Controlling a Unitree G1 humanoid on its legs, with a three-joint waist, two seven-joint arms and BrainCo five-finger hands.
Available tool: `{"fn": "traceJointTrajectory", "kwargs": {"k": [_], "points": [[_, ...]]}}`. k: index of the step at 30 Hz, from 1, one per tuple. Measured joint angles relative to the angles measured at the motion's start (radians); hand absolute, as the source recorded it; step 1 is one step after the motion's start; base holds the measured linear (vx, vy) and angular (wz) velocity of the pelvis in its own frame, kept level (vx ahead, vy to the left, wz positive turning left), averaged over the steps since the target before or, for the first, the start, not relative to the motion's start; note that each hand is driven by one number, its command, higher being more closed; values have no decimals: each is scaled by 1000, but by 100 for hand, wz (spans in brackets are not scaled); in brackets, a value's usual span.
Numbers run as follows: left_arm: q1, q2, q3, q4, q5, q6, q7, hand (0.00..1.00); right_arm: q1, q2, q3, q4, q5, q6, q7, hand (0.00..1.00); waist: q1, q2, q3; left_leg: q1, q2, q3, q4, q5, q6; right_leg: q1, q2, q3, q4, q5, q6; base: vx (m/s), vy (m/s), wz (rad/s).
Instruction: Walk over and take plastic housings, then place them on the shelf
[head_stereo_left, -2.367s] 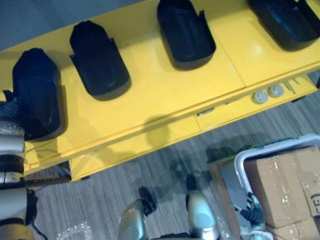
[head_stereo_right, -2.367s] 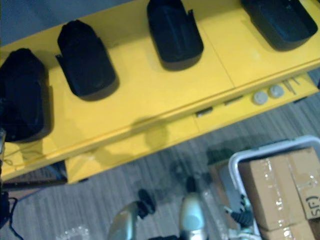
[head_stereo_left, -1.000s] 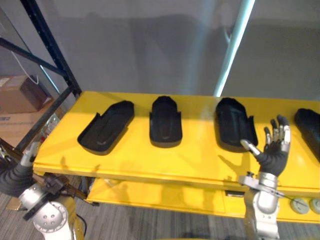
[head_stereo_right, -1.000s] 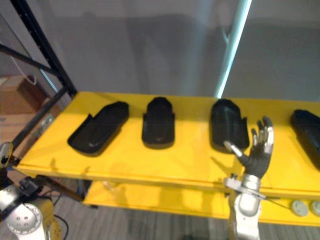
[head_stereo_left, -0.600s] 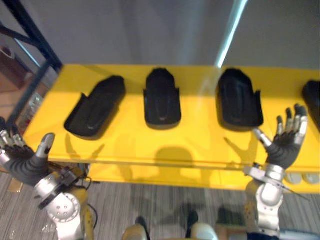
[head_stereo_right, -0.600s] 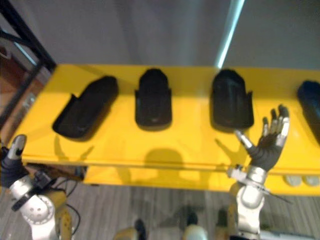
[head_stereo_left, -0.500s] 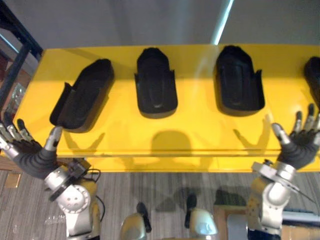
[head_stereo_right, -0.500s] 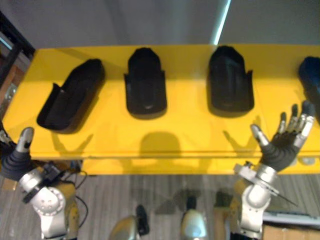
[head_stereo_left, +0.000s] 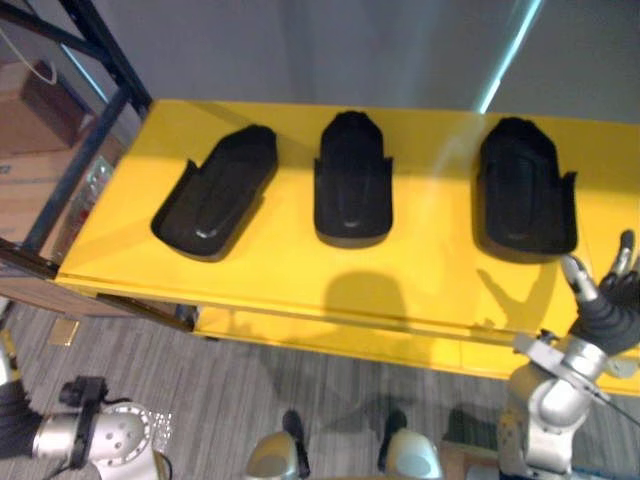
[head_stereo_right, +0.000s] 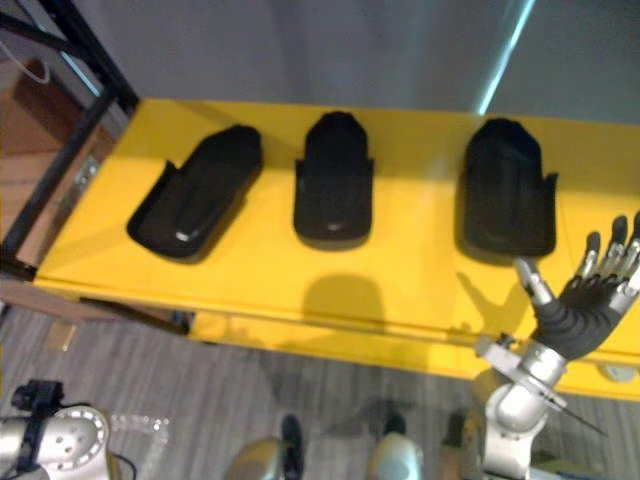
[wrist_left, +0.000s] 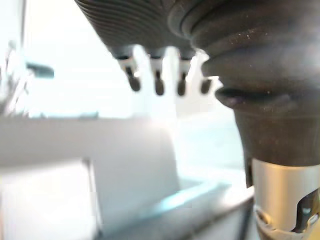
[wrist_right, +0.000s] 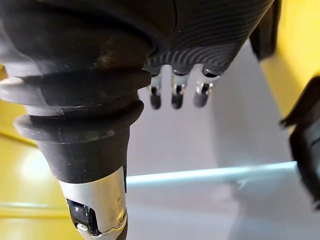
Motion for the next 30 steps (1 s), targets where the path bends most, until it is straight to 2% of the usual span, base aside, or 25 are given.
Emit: {"fn": "traceJointTrajectory", "kwargs": {"k": [1,3,4,5,6,7,8,10,12,13,14,16,19,21,24,28,30], "points": [[0,0,9,44,-14,7,-9,0,-3,-4,0,6,0,0,4,0,1,1,-13,0,0,-1,-1,0,0,4,0,-1,-7,0,0,33,-2,2],[0,20,6,230,-112,47,-103,0,-21,-28,10,26,3,-1,34,0,4,-3,-42,-2,-1,-3,-3,0,0,14,1,-2,-29,3,4,12,-3,3],[1,36,3,353,-192,59,-203,0,-42,-47,26,26,18,-1,65,0,4,-7,-47,-3,-1,-3,-3,0,0,18,2,-2,-37,7,10,0,0,0],[1,42,-2,438,-230,61,-267,0,-64,-63,39,26,20,0,86,0,4,-14,-51,-5,-1,-3,-3,0,0,18,3,-2,-43,10,15,-45,7,-1],[6,41,-11,542,-297,61,-386,0,-96,-89,54,26,28,0,125,0,8,-24,-55,-6,-2,-4,-2,0,-1,22,3,-2,-50,13,18,-40,8,2],[16,46,-34,612,-346,60,-474,0,-124,-110,67,26,28,1,150,0,12,-31,-59,-5,-4,-6,-1,0,-1,29,3,-4,-57,17,18,-27,11,4],[24,49,-49,660,-368,60,-532,0,-145,-124,80,26,28,3,168,0,15,-37,-62,-5,-5,-7,-2,0,-1,34,3,-6,-62,18,19,-32,16,4],[49,53,-88,817,-428,64,-750,0,-248,-174,132,26,27,18,250,0,25,-57,-75,-5,-10,-9,-2,0,-1,41,4,-9,-78,28,22,-29,22,4],[54,55,-107,882,-432,65,-859,0,-308,-201,171,29,27,35,301,0,31,-66,-80,-8,-13,-12,-1,1,1,41,2,-11,-87,34,23,-7,19,4],[60,55,-130,919,-454,68,-953,0,-354,-221,220,30,26,45,359,0,43,-68,-81,-8,-16,-12,-1,1,1,43,0,-11,-88,35,25,0,0,0],[59,58,-140,934,-461,70,-983,0,-371,-225,242,30,26,52,386,0,46,-68,-81,-8,-16,-12,-1,1,1,43,-1,-11,-88,36,25,0,0,0],[57,87,-203,997,-480,79,-1079,0,-439,-238,353,30,29,92,481,0,51,-68,-81,-10,-18,-16,-1,2,2,43,-1,-12,-91,36,26,-3,6,2],[47,108,-277,1051,-498,80,-1136,0,-505,-252,470,30,52,147,565,0,51,-68,-81,-18,-18,-24,2,2,2,43,0,-19,-94,37,24,1,-6,8],[21,110,-328,1081,-503,79,-1164,0,-563,-251,582,33,58,208,628,0,58,-70,-80,-30,-16,-31,4,5,1,40,4,-26,-104,45,19,-4,-9,10],[-16,114,-395,1086,-499,77,-1177,0,-645,-238,718,67,70,269,670,0,77,-74,-70,-46,-13,-34,7,6,0,33,9,-27,-116,55,14,-8,0,1],[-80,123,-464,1086,-508,71,-1176,0,-734,-186,791,157,74,336,699,0,94,-76,-38,-91,-14,-69,37,6,0,28,10,-58,-120,57,15,-39,-2,26],[-108,136,-491,1078,-507,70,-1175,0,-780,-157,825,206,65,367,707,0,109,-68,-15,-133,-15,-99,52,11,2,12,11,-85,-117,57,14,-50,-7,34]]}}
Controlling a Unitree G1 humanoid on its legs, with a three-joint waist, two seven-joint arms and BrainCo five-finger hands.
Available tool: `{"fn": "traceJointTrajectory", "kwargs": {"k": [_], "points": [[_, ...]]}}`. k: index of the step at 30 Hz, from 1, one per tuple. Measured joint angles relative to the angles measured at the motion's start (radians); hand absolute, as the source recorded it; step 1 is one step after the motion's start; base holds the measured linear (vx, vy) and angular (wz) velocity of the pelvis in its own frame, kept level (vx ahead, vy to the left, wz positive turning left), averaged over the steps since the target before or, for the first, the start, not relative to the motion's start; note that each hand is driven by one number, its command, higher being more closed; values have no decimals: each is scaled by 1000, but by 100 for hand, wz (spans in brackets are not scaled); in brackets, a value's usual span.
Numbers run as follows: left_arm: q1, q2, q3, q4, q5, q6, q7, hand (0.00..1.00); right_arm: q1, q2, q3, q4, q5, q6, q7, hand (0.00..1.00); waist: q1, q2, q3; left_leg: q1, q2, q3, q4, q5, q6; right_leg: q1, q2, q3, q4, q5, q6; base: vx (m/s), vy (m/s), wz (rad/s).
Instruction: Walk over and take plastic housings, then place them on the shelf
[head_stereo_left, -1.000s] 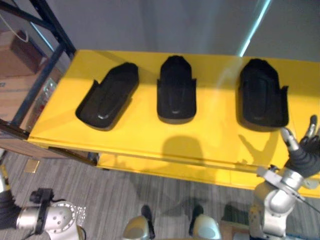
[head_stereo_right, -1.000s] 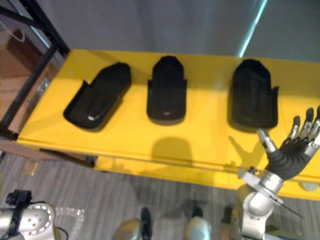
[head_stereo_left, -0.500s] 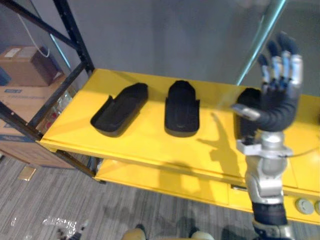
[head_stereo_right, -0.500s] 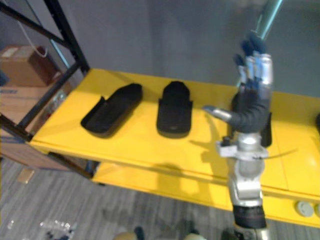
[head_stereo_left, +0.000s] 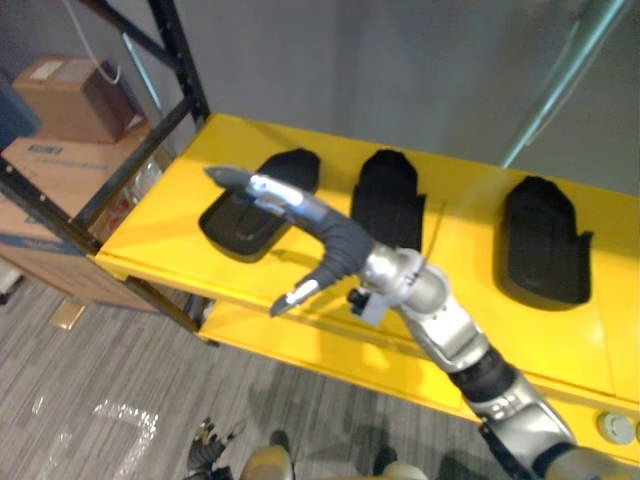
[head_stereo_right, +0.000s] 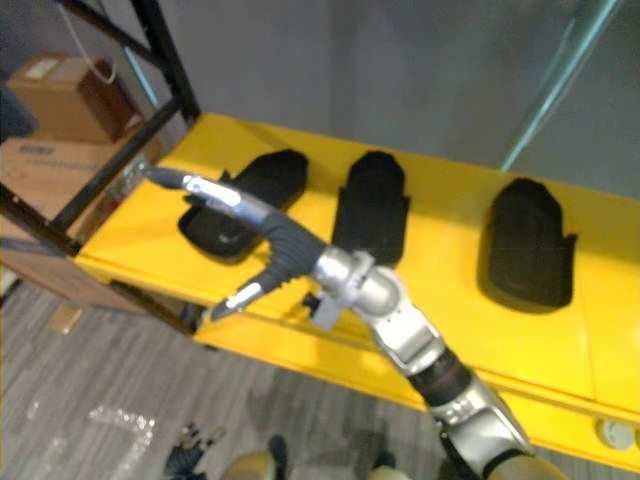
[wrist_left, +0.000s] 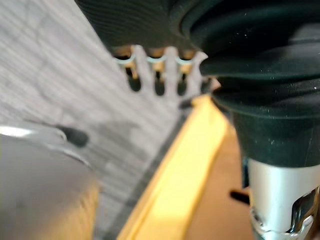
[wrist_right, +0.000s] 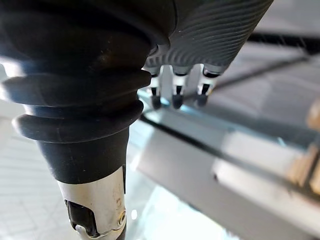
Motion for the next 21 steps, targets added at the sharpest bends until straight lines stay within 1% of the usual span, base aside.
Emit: {"fn": "traceJointTrajectory", "kwargs": {"k": [1,2,4,6,8,9,10,11,12,16,18,19,21], "points": [[-5,5,-11,0,0,0,1,0,-9,7,4,11,-3,10,6,0,3,3,10,-6,-1,-9,5,1,0,1,0,-6,1,0,0,-24,-3,40],[-14,8,-18,-1,0,1,1,0,-29,21,10,31,-23,21,7,0,11,8,35,-13,0,-16,13,1,0,0,1,-12,6,-2,-3,-19,4,19],[-24,9,-25,-2,3,9,3,0,-81,44,29,83,-56,27,5,0,30,19,82,-21,2,-21,20,3,0,-7,1,-17,22,-7,-10,-49,2,11],[-26,15,-42,-7,15,9,2,0,-106,67,38,132,-86,27,-1,0,37,24,91,-59,0,-42,20,16,0,-43,-1,-28,39,-10,-15,-44,-7,22],[-43,14,-53,-11,19,8,-1,0,-129,84,39,179,-132,27,-23,0,53,34,129,-66,2,-48,23,22,-2,-53,-2,-29,58,-16,-22,-34,0,20],[-52,14,-60,-17,19,7,-1,0,-140,91,42,203,-159,26,-40,0,58,42,152,-68,0,-57,24,25,-2,-54,-4,-32,72,-25,-27,-54,1,23],[-52,15,-62,-29,19,6,-1,0,-145,104,44,215,-177,26,-51,0,58,43,165,-77,-4,-70,24,30,-2,-63,-11,-38,91,-37,-22,-61,-2,27],[-52,15,-63,-33,20,5,-2,0,-147,109,47,216,-195,25,-57,0,58,44,166,-86,-6,-72,23,34,-1,-73,-14,-42,101,-42,-22,-52,-12,25],[-52,17,-77,-45,20,4,-2,0,-156,121,48,216,-222,25,-62,0,58,47,182,-90,-6,-78,19,41,-2,-78,-16,-49,111,-46,-26,-31,-11,15],[-53,32,-107,-60,21,2,-2,0,-173,136,85,245,-269,26,-81,0,67,50,188,-111,-5,-95,18,50,-6,-101,-16,-56,132,-54,-31,-30,-18,11],[-55,45,-139,-76,21,3,0,0,-173,140,99,271,-285,42,-88,0,79,57,191,-115,-4,-98,17,55,-8,-102,-16,-60,136,-57,-29,-28,-17,7],[-55,45,-140,-79,21,3,0,0,-175,143,105,281,-286,50,-96,0,80,58,192,-115,-4,-99,17,56,-9,-102,-15,-61,137,-58,-29,-32,-13,5],[-55,46,-143,-82,21,7,0,0,-177,160,118,329,-318,77,-143,0,82,59,192,-115,-4,-103,7,67,-9,-105,-16,-67,143,-62,-33,-35,-13,8]]}}
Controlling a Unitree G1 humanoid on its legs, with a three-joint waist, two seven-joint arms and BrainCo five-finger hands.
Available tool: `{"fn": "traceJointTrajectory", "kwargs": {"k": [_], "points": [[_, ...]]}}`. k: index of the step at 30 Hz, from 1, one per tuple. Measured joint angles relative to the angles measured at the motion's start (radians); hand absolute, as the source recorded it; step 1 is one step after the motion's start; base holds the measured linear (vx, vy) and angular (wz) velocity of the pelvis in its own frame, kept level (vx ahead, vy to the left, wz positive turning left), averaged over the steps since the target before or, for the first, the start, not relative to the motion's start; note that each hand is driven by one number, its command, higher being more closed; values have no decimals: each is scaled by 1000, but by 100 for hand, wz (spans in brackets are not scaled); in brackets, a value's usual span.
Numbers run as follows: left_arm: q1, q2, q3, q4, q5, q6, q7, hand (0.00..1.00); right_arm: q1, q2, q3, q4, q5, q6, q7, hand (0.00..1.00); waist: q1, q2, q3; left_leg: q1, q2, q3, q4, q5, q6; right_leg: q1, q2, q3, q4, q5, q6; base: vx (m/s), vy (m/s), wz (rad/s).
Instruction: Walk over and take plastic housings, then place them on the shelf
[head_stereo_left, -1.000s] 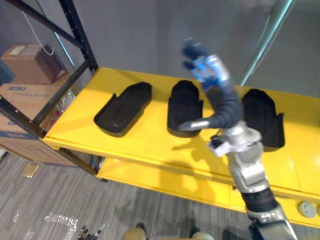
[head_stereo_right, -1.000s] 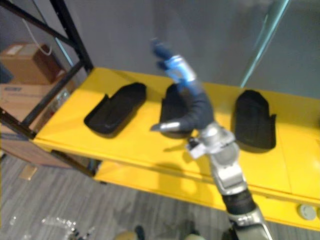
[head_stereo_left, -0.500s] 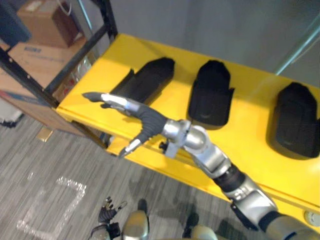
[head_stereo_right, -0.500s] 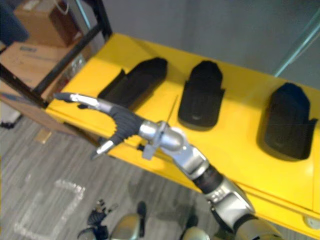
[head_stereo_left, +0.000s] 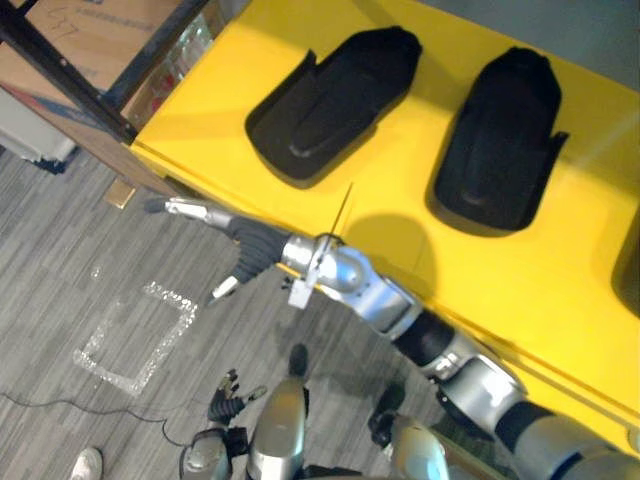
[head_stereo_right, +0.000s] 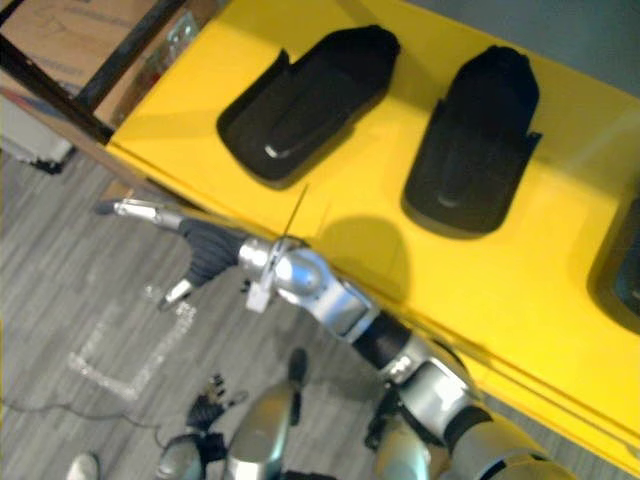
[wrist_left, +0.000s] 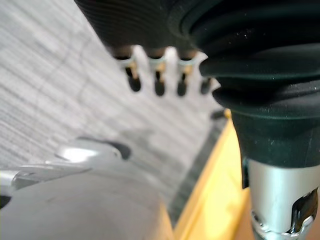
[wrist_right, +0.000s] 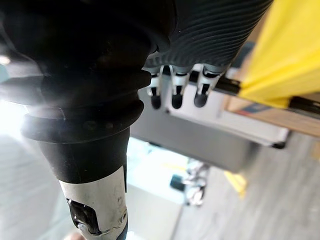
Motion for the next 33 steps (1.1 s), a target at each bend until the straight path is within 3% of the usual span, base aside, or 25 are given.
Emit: {"fn": "traceJointTrajectory", "kwargs": {"k": [1,2,7,8,14,16,19,21,26,30,33], "points": [[0,0,-2,-1,0,1,1,0,0,2,0,12,-12,8,-19,0,0,1,1,0,0,-2,-3,3,0,0,0,-2,2,-1,-1,-107,-57,14],[-12,5,-31,-14,-1,10,9,0,-2,16,-53,109,-138,22,-255,0,11,25,14,-1,3,-9,-29,27,-5,-19,-2,-7,25,-9,-5,-98,-61,8],[-13,4,-36,-16,-1,11,10,0,-10,18,-69,115,-162,21,-291,0,12,31,17,-4,9,-4,-39,33,-9,-35,2,-2,34,-12,-10,-13,-30,-3],[-24,4,-68,-16,-11,29,13,0,-41,41,-190,215,-181,-1,-424,0,23,51,27,-7,7,3,-39,34,-9,-45,-3,5,42,-13,-11,13,-11,-6],[-25,5,-70,-16,-12,29,13,0,-72,42,-188,270,-182,1,-439,0,24,51,27,-20,8,2,-32,34,-9,-57,-2,6,46,-13,-11,2,-2,-1],[-26,6,-74,-16,-15,29,19,0,-102,43,-176,313,-185,37,-441,0,23,52,27,-20,8,2,-29,34,-9,-57,-3,7,48,-13,-11,0,0,0],[-26,6,-75,-15,-21,28,21,0,-123,42,-181,349,-183,38,-441,0,24,53,27,-19,8,2,-28,35,-8,-57,-5,7,52,-13,-11,0,0,0],[-26,6,-75,-15,-21,28,20,0,-124,39,-181,357,-182,21,-436,0,23,53,27,-20,7,3,-29,37,-7,-59,-11,7,55,-14,-11,0,0,0],[-26,6,-75,-14,-20,28,20,0,-124,32,-134,355,-159,-81,-309,0,22,53,27,-19,7,5,-33,41,-7,-62,-13,9,58,-13,-10,0,0,0],[-26,6,-75,-14,-16,28,21,0,-106,33,-38,124,-156,-107,-231,0,20,53,27,-12,13,6,-34,42,-8,-55,-11,9,54,-13,-10,0,0,0],[-23,6,-75,-14,-9,28,21,0,-101,32,-35,-57,-156,-107,-196,0,18,51,26,29,13,11,-50,42,-9,-19,-10,12,40,-11,-8,-2,-2,-3]]}}
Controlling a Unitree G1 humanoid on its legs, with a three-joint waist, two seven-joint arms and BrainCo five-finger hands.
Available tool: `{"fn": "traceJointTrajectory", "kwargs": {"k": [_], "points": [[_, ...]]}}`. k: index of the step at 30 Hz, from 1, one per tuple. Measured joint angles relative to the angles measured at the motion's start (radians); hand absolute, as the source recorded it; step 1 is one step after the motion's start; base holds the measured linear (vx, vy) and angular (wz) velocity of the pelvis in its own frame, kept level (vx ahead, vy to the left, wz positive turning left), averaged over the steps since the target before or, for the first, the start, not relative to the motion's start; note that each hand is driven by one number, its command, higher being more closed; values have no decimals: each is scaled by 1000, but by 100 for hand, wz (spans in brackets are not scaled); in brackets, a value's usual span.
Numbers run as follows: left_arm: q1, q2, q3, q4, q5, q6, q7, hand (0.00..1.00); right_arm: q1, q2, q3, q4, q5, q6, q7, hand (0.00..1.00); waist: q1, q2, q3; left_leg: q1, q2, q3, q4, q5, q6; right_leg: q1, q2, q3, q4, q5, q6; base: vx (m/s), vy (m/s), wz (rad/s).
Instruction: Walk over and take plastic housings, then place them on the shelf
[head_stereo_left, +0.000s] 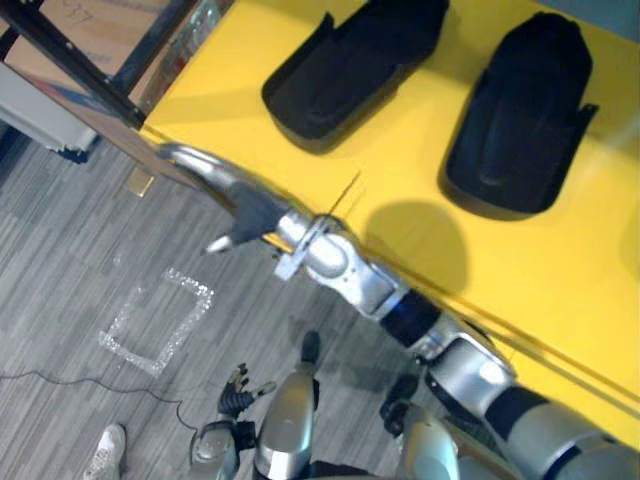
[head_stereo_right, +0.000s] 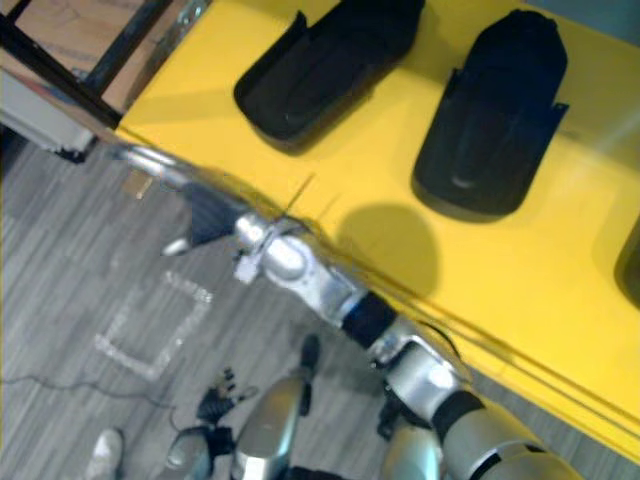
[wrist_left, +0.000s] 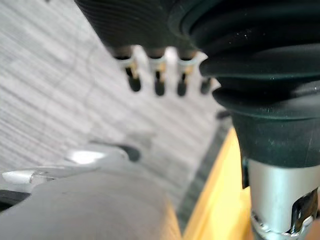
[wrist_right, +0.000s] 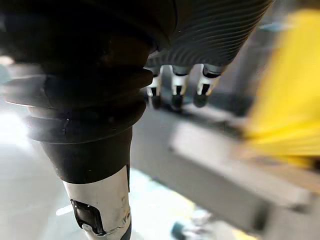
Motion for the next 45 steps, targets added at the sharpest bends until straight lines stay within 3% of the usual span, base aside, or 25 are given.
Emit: {"fn": "traceJointTrajectory", "kwargs": {"k": [5,8,11,13,15,20,27,35,41,45], "points": [[13,4,5,0,0,3,0,0,2,-49,-29,-202,13,34,-4,0,-24,-11,-6,25,6,25,-32,11,-4,8,11,22,-25,18,5,-23,-6,-13],[21,15,9,1,0,21,-1,0,42,-104,-121,-263,70,105,-52,0,-42,-36,-19,60,10,48,-63,20,-4,25,19,39,-52,32,9,15,-13,-23],[30,38,10,11,0,44,4,0,84,-133,-237,-262,91,180,-121,0,-51,-83,-50,82,16,83,-80,20,-5,32,35,69,-86,51,9,47,-17,-31],[28,43,12,23,-1,53,15,0,110,-153,-297,-226,89,262,-159,0,-68,-98,-58,116,19,95,-89,20,-5,72,47,77,-123,67,11,39,-24,-15],[29,42,14,29,-1,55,21,0,109,-157,-316,-155,81,310,-185,0,-73,-102,-61,138,22,107,-91,18,-5,94,48,85,-139,74,11,3,8,-15],[29,39,21,42,-12,57,28,0,109,-164,-383,46,43,390,-269,0,-71,-103,-62,146,27,107,-93,18,-5,103,55,85,-142,81,8,-47,0,-2],[42,32,52,60,-43,60,28,0,79,-174,-443,185,73,397,-328,0,-63,-106,-64,143,24,98,-84,19,-5,114,53,77,-153,89,11,-21,2,3],[46,26,62,59,-44,59,20,0,-3,-175,-440,278,73,383,-334,0,-46,-106,-63,104,15,48,-60,18,-4,119,49,27,-156,87,9,-6,1,17],[48,6,90,55,-49,59,17,0,-63,-175,-431,298,72,322,-368,0,-26,-100,-60,74,10,30,-41,17,-2,106,45,10,-146,85,8,-16,10,10],[48,3,91,48,-50,61,17,0,-91,-175,-405,298,72,340,-374,0,-18,-99,-60,73,10,21,-40,17,-2,99,38,2,-115,65,6,-5,0,7]]}}
